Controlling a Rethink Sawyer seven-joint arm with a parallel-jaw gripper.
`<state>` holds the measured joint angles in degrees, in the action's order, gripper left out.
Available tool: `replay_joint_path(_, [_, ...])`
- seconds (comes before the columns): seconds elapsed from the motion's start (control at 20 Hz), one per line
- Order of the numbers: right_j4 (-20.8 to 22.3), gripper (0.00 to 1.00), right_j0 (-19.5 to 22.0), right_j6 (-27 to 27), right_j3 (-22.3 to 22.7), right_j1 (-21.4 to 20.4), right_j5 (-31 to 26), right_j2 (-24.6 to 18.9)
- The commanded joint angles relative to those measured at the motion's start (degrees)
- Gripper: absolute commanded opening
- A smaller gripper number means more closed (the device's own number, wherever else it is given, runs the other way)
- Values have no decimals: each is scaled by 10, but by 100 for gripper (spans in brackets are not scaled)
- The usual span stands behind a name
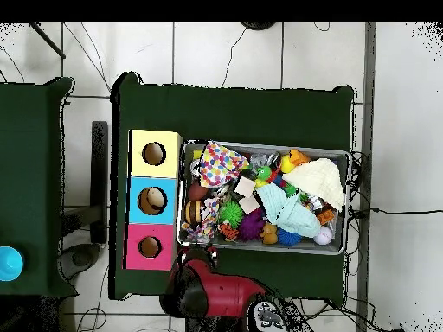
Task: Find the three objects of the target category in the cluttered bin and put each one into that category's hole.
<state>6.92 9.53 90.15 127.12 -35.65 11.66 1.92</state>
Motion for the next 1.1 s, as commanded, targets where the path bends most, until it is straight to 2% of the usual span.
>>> replay_joint_path(0.05, [4,100,6,112,-62,103,79,-1])
replay_joint_path(0.35, [-1,100,4,124,-71,131,108,0])
replay_joint_path(0.7, [-10,100,6,130,-59,111,119,0])
replay_joint_path(0.9, [-9,100,24,123,-41,67,72,-18])
replay_joint_path(1.1, [-17,100,31,118,-3,-15,1,-27])
